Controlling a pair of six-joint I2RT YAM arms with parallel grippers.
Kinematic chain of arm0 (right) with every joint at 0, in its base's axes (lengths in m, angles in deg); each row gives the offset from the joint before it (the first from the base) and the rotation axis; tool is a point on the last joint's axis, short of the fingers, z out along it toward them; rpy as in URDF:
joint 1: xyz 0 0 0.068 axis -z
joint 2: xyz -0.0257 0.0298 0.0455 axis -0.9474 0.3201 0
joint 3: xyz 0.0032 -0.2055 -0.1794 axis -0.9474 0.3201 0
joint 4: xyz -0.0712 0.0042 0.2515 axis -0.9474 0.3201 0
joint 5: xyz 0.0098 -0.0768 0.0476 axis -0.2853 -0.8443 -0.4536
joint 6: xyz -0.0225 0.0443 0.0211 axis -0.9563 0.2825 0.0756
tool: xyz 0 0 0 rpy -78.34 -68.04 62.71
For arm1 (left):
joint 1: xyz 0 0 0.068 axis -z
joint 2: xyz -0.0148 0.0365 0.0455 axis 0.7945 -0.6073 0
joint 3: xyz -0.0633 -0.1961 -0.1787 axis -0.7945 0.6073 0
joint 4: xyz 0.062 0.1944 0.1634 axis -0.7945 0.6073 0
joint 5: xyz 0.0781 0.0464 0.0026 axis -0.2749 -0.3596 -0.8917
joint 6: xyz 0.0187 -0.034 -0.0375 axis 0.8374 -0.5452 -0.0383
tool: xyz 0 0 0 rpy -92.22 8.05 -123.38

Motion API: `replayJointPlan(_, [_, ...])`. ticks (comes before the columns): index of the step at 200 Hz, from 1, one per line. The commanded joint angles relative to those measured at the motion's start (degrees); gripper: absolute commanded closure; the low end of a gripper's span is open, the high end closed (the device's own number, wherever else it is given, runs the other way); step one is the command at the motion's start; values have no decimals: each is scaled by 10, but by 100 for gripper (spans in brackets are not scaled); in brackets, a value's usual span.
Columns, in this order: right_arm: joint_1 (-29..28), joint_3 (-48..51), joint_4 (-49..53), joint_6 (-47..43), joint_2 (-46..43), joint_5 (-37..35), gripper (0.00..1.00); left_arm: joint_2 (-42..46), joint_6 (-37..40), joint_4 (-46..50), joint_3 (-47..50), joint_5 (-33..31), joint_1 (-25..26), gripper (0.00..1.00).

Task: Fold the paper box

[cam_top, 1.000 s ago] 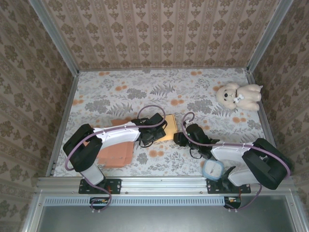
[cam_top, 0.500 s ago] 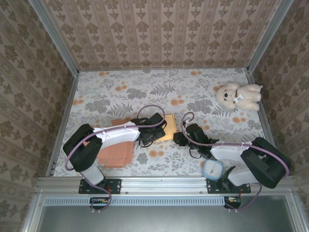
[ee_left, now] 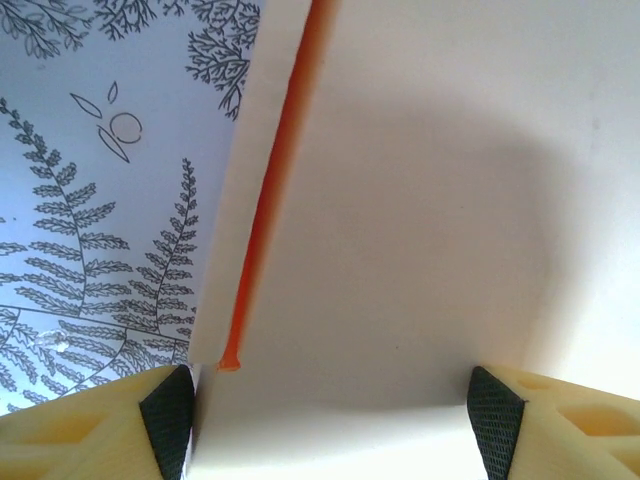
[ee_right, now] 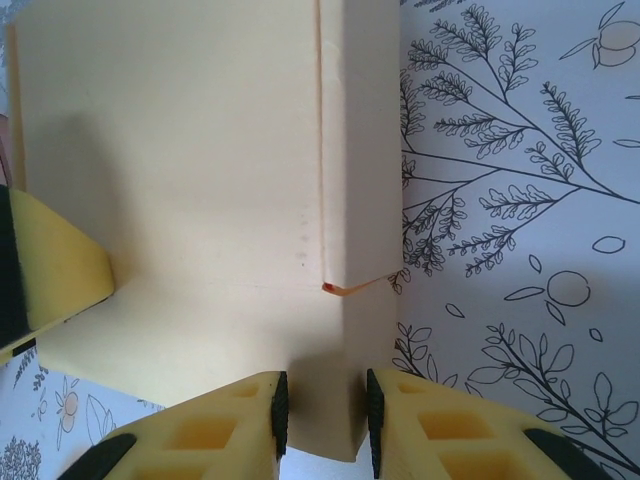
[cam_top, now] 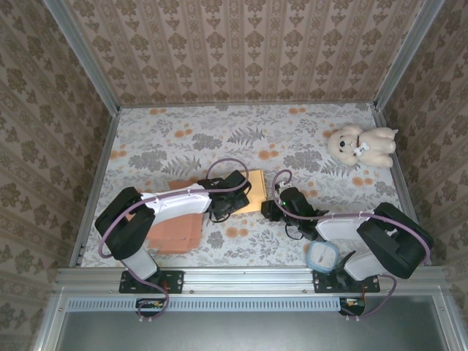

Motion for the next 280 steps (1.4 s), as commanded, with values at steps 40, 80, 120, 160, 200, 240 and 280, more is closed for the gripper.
replayJointPlan(40, [-5, -15, 37, -11, -39, -3, 70, 10, 7, 16, -7, -10, -7, 24])
replayJointPlan(80, [-5, -23, 40, -14, -30, -9, 70, 24, 8, 0, -1, -31, -9, 18])
replayJointPlan(120, [-5, -31, 46, -15, -27, -15, 69, 37, 13, -5, -4, -46, -11, 17])
replayJointPlan(160, [-5, -36, 62, -19, -37, -28, 64, 35, 15, -6, -4, -52, -23, 5])
replayJointPlan(200, [-5, -39, 66, -22, -34, -28, 64, 37, 8, -52, 13, -49, -40, 0])
replayJointPlan(240, [-5, -41, 64, -24, -26, -30, 64, 26, -7, -47, -10, -46, -42, 0])
replayJointPlan(280, [-4, -41, 59, -25, -25, -29, 64, -6, -30, -14, -34, -38, -45, 0])
